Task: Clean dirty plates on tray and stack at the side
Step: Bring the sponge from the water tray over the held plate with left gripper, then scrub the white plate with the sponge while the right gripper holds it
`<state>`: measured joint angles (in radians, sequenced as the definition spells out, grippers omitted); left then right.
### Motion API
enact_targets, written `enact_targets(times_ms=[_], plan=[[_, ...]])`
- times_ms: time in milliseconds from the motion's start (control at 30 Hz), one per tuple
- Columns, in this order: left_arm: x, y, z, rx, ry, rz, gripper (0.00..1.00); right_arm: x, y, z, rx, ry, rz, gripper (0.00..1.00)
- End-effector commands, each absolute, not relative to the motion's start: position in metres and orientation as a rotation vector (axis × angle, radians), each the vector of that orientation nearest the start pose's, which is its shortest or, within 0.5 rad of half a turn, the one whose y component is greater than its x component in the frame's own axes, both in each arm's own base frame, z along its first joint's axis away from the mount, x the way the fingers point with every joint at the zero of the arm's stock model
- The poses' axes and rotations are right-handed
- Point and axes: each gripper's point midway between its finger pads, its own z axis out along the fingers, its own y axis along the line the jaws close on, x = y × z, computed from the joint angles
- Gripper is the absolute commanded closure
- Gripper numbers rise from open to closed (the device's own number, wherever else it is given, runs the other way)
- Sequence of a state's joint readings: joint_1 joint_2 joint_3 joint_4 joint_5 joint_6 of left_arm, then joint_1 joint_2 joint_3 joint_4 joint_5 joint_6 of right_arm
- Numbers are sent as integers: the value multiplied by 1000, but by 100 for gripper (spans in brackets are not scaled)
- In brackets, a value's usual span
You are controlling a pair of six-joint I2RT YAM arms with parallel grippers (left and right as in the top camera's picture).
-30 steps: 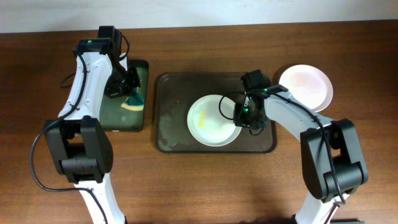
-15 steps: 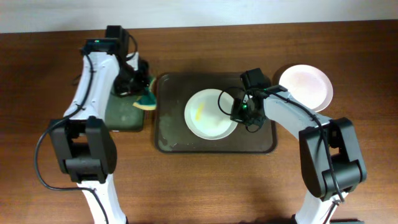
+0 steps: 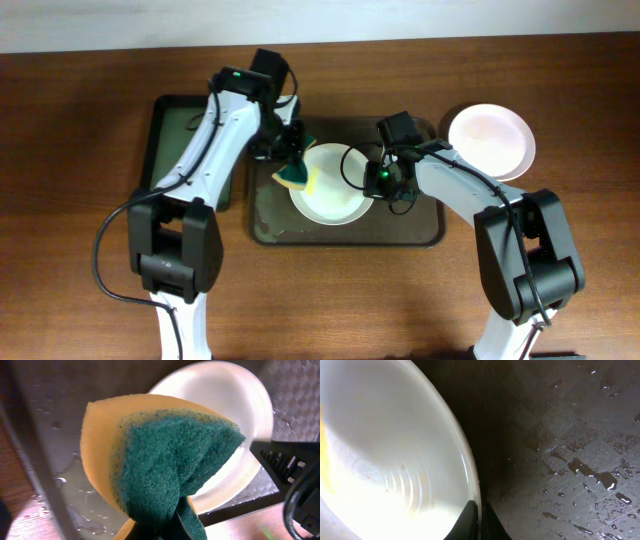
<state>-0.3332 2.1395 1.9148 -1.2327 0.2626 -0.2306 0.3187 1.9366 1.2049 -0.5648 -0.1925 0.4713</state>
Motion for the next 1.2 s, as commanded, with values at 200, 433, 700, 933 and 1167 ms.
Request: enact_targets(times_ms=[200,433,700,933,1167], plan=[[381,-229,71,275,3148,-467,100,367,150,-2,44,2958,392,96],[382,-232,59,275,3167,-478,100,370,142,0,133,2962,467,96],[376,-272,42,404,3141,-873,100,370,143,1,142,2962,505,96],[372,-277,31,427,3156,-850,100,371,143,1,142,2960,500,96],[376,-251,1,431,3195,-538,100,370,143,1,143,2961,500,96]])
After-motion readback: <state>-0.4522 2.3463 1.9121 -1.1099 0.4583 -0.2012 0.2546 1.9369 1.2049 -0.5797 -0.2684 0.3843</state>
